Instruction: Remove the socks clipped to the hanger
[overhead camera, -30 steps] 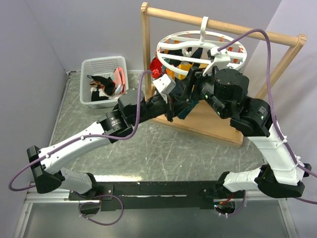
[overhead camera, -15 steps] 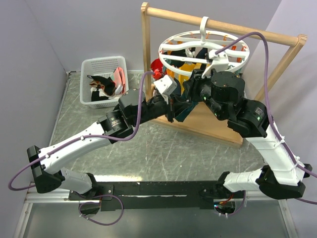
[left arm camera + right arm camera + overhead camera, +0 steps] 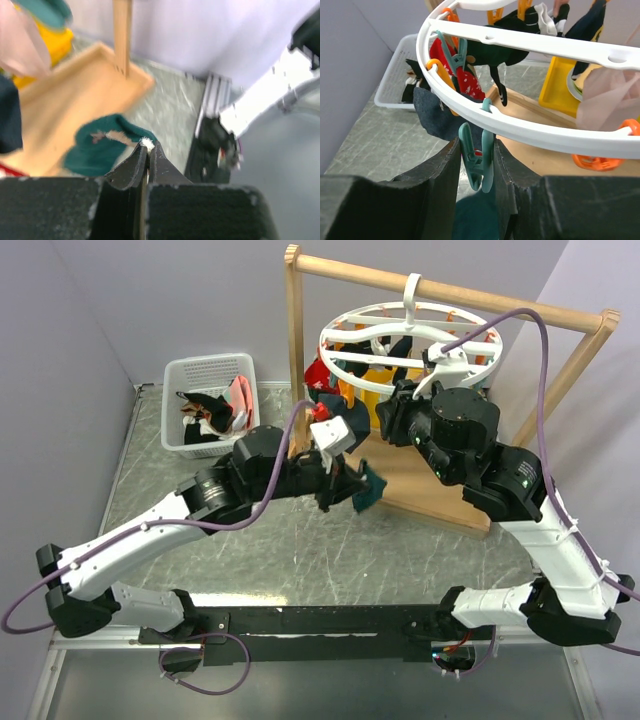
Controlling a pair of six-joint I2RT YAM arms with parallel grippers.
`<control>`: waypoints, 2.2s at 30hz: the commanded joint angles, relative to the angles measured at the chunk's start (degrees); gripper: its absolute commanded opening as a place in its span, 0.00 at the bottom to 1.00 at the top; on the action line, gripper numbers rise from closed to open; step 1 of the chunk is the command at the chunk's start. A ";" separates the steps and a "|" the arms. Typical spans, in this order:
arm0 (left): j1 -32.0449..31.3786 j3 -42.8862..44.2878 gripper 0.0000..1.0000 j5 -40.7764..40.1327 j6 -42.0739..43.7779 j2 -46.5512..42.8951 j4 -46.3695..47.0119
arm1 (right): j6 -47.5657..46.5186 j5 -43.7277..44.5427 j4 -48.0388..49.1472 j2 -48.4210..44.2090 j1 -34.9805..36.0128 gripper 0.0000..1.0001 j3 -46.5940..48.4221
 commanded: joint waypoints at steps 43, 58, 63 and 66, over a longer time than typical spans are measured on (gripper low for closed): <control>58.82 41.17 0.11 -8.60 -6.15 34.78 -17.48 | -0.13 1.67 0.51 -14.19 -5.10 0.32 -13.85; 44.79 8.76 0.90 3.18 -12.92 7.83 3.60 | -0.74 2.72 -0.63 -16.03 -6.07 0.33 -15.34; 36.07 -4.42 0.96 6.16 -14.68 -3.08 14.77 | -0.65 2.55 -0.80 -15.95 -6.16 0.33 -15.17; 31.85 -7.34 0.94 9.06 -14.85 -5.37 19.96 | -0.74 2.81 -0.98 -15.77 -6.16 0.33 -14.82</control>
